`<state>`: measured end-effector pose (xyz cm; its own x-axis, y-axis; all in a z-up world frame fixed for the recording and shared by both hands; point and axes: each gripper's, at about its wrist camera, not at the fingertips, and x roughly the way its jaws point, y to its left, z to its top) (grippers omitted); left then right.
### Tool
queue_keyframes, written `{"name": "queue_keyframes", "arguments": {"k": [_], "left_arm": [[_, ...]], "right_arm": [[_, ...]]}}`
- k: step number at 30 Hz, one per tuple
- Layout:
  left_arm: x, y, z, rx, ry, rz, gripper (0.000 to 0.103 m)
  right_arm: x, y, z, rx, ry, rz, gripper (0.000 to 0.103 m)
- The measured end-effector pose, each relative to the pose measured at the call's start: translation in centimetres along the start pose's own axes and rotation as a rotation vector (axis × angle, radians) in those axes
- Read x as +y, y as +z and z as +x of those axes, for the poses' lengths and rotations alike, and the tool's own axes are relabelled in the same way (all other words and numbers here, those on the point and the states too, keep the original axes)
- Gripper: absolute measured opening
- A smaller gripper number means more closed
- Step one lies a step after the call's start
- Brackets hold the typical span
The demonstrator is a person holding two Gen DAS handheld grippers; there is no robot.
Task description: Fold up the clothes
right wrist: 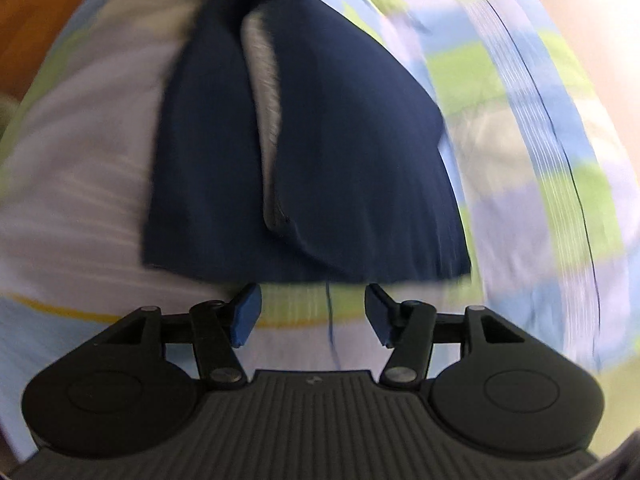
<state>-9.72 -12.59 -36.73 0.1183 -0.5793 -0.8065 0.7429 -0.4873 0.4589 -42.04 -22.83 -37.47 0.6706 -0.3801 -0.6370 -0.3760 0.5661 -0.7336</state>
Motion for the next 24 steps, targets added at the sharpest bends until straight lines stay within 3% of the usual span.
{"name": "queue_keyframes", "arguments": {"k": [3, 6, 8, 10, 12, 15, 17, 19, 24], "left_arm": [[-0.1, 0.2, 0.3, 0.015, 0.008, -0.017, 0.037], [-0.5, 0.6, 0.8, 0.026, 0.017, -0.025, 0.037], [-0.4, 0.5, 0.8, 0.033, 0.020, -0.029, 0.037], [-0.1, 0.6, 0.8, 0.040, 0.006, -0.030, 0.034], [0.4, 0.8, 0.7, 0.051, -0.017, -0.041, 0.030], [3.2, 1.8, 0.5, 0.074, -0.099, -0.169, 0.021], [4.8, 2.5, 0.1, 0.070, -0.129, -0.218, 0.020], [7.3, 3.4, -0.9, 0.052, -0.152, -0.274, 0.019], [14.7, 5.5, -1.6, -0.019, -0.113, -0.410, 0.018]], "right_arm": [[0.5, -0.5, 0.0, -0.114, 0.002, -0.100, 0.053], [0.1, -1.0, 0.6, -0.191, -0.002, -0.117, 0.052], [-0.3, -1.3, 1.1, -0.205, 0.046, -0.112, 0.042], [-0.5, -1.7, 1.1, -0.210, 0.118, -0.105, 0.011], [-0.4, -2.3, 0.7, -0.211, 0.170, -0.099, 0.010], [-2.8, -1.9, 0.6, -0.189, 0.265, 0.059, 0.005], [-7.0, -2.1, 0.8, -0.181, 0.375, 0.342, 0.004], [-10.8, -3.5, 0.7, -0.190, 0.428, 0.559, 0.004], [-19.7, -8.2, 0.8, -0.215, 0.395, 0.996, 0.004]]}}
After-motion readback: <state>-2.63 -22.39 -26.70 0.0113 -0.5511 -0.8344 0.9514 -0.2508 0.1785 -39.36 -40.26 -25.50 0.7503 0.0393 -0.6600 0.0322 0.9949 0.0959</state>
